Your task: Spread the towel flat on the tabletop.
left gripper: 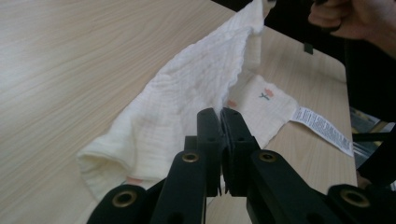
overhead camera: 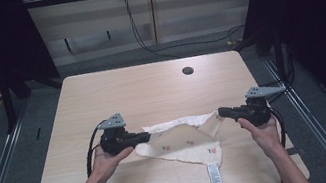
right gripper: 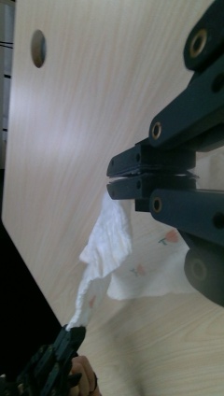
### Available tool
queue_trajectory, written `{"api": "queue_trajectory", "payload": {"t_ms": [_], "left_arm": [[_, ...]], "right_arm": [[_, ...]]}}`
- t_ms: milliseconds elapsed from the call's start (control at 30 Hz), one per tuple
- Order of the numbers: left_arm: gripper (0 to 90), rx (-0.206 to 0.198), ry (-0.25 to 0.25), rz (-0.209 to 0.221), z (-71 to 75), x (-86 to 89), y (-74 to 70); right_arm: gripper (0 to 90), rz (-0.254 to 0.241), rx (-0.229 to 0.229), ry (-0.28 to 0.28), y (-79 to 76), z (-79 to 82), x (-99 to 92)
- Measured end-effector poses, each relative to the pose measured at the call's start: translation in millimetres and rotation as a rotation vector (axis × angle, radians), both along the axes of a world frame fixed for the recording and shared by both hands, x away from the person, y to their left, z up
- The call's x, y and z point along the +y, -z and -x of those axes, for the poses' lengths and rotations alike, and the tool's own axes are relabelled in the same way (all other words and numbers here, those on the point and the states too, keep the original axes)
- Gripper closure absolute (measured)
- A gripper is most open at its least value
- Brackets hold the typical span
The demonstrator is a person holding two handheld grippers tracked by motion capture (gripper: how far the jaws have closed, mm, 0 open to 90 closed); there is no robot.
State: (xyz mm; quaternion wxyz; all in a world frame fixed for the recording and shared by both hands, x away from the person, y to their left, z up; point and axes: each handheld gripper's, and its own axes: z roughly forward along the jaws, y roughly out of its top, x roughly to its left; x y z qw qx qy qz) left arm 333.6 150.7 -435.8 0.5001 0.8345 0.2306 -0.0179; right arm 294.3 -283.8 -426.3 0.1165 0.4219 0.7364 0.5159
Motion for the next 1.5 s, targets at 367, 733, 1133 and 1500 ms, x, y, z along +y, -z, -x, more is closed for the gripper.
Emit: {"api": "queue_trajectory", "payload": {"t_ms": [367, 733, 1133, 1500], "left_arm": [[87.3, -0.047, -0.044, 0.073, -5.5, 17.8, -28.2], [87.1, -0.071, -0.051, 0.146, 9.2, 33.0, -59.4], [87.2, -0.146, -0.067, 0.104, 34.3, 47.6, -96.7], [87.3, -0.195, -0.093, 0.131, 56.8, 66.5, -135.8]], "right_arm": [[88.4, 0.003, -0.061, -0.008, -32.1, -6.1, 7.9], [88.4, -0.009, -0.118, -0.035, -60.8, -8.9, 18.8], [88.4, 0.015, -0.203, -0.090, -97.6, 14.2, 34.4], [88.4, 0.033, -0.244, -0.116, -130.2, 32.2, 34.0]]}}
